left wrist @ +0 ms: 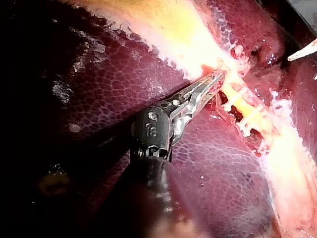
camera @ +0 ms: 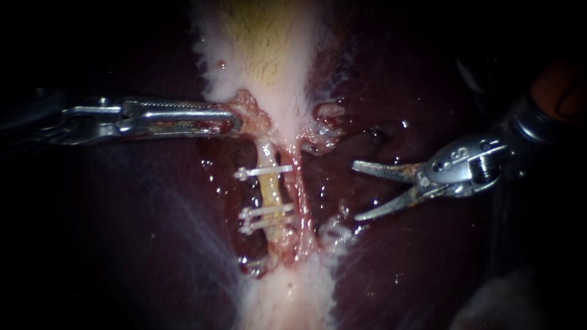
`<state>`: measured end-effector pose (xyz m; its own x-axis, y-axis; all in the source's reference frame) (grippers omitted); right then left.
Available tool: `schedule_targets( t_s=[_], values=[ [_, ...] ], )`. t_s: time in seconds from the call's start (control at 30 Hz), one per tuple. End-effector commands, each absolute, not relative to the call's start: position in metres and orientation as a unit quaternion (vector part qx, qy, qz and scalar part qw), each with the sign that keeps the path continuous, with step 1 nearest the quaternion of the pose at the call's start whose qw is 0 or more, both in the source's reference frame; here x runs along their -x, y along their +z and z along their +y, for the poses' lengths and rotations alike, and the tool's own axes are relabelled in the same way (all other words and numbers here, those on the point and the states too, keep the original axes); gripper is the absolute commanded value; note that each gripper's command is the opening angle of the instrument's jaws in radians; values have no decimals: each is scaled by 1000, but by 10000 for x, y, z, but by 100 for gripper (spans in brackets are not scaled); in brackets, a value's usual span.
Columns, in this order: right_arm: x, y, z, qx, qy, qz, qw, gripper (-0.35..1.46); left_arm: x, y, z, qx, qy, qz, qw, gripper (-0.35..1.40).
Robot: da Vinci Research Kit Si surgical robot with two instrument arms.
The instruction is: Go to the cutting position left tube
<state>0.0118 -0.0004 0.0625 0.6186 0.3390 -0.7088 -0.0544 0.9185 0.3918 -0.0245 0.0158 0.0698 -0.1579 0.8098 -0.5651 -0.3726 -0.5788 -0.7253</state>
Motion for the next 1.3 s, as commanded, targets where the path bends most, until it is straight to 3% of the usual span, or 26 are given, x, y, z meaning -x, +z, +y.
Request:
schedule_targets(
  t_s=[0.03, 0.47, 0.73, 1.0, 1.3],
  values=[
    [-119, 626, -4, -169, 111, 422, 884, 143, 243, 696, 158, 507, 730, -216, 405, -35],
    [-122, 627, -5, -172, 110, 423, 883, 143, 183, 618, 180, 517, 716, -212, 418, -35],
    [-132, 627, -7, -188, 104, 426, 879, 143, 182, 612, 175, 518, 716, -210, 419, -35],
    [-177, 641, -21, -226, 72, 437, 867, 143, 188, 613, 169, 518, 716, -208, 419, -35],
    [-217, 665, -31, -250, 74, 434, 862, 143, 191, 608, 165, 518, 716, -209, 419, -35]
  ],
)
